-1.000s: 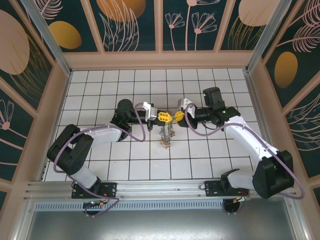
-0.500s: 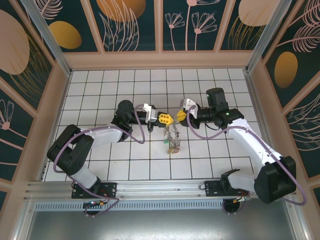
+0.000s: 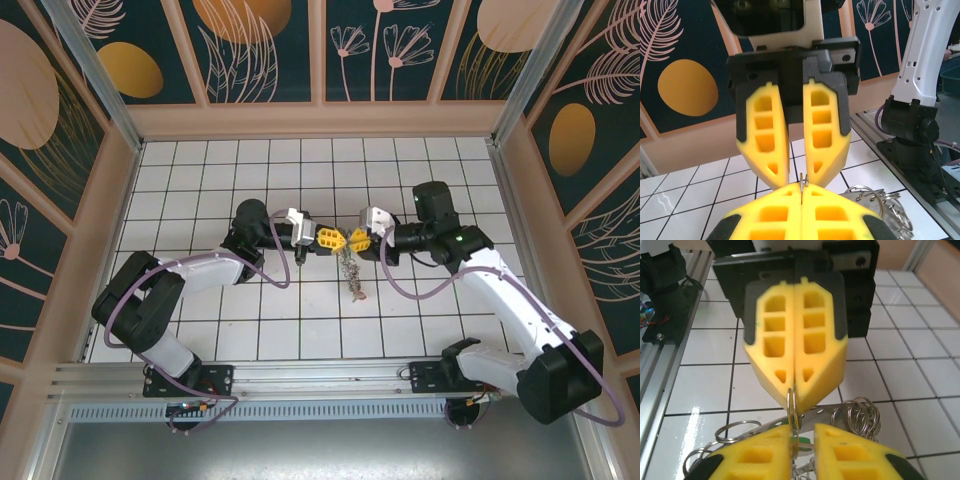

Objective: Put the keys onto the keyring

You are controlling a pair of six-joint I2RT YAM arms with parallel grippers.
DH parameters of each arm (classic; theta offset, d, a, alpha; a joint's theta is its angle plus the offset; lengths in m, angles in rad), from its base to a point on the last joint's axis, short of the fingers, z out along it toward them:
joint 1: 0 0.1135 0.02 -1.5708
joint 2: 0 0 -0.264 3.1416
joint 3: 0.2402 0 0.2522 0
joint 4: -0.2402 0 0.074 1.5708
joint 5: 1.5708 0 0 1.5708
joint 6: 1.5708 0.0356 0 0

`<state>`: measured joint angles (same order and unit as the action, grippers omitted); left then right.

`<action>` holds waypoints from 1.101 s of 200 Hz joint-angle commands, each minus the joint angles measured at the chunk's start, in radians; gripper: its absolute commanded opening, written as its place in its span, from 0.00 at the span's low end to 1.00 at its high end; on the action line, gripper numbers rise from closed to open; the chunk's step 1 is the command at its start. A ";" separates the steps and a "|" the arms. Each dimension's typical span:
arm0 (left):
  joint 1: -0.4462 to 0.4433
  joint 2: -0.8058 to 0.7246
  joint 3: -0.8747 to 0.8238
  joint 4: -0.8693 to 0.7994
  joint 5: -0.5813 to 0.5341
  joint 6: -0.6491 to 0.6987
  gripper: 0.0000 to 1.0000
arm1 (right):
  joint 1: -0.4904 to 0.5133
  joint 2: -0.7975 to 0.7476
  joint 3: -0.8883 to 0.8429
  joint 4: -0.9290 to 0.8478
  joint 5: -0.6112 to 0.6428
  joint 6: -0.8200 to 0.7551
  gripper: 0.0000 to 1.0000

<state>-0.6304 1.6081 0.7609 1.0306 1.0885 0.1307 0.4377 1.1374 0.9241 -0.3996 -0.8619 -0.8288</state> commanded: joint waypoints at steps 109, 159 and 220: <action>-0.004 -0.042 0.003 0.025 0.035 0.028 0.00 | -0.036 0.064 0.010 -0.031 0.003 -0.001 0.19; -0.003 -0.036 0.005 0.023 0.044 0.030 0.00 | -0.051 0.074 0.025 -0.069 -0.063 -0.019 0.00; -0.003 -0.039 0.005 0.020 0.034 0.025 0.00 | -0.041 0.076 0.029 -0.024 -0.075 0.016 0.17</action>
<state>-0.6296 1.6035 0.7605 0.9909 1.1034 0.1421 0.3927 1.2171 0.9360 -0.4473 -0.9176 -0.8265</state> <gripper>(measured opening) 0.061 0.076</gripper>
